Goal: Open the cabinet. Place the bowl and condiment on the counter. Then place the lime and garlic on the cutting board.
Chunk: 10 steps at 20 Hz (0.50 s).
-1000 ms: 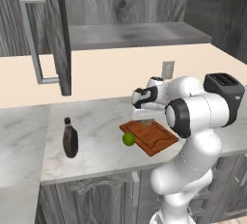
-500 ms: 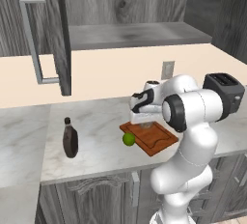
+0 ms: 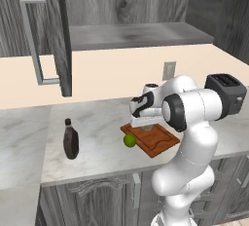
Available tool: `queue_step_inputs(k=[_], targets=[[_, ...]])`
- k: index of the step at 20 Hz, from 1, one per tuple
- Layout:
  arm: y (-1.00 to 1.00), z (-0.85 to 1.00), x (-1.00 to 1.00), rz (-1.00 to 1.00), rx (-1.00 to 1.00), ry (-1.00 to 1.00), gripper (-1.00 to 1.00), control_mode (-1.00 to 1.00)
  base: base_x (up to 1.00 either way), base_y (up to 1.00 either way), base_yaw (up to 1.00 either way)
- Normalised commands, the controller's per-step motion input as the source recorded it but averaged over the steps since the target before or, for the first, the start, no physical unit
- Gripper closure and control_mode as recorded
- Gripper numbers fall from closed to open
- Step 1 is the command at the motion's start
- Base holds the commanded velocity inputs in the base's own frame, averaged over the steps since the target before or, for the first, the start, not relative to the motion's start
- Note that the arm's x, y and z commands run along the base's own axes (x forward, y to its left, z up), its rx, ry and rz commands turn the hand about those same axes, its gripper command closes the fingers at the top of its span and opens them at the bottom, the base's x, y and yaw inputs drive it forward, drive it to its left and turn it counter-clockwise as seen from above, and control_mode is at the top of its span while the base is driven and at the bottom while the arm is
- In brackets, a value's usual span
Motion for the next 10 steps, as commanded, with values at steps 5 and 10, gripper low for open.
queue_step_inputs(k=[5,10], targets=[[0.00,-0.08,0.00,-0.01,-0.02,0.00,-1.00,-1.00,0.00,0.00,0.00],[0.00,0.13,0.00,-0.01,0.01,0.00,-1.00,-1.00,0.00,0.00,0.00]])
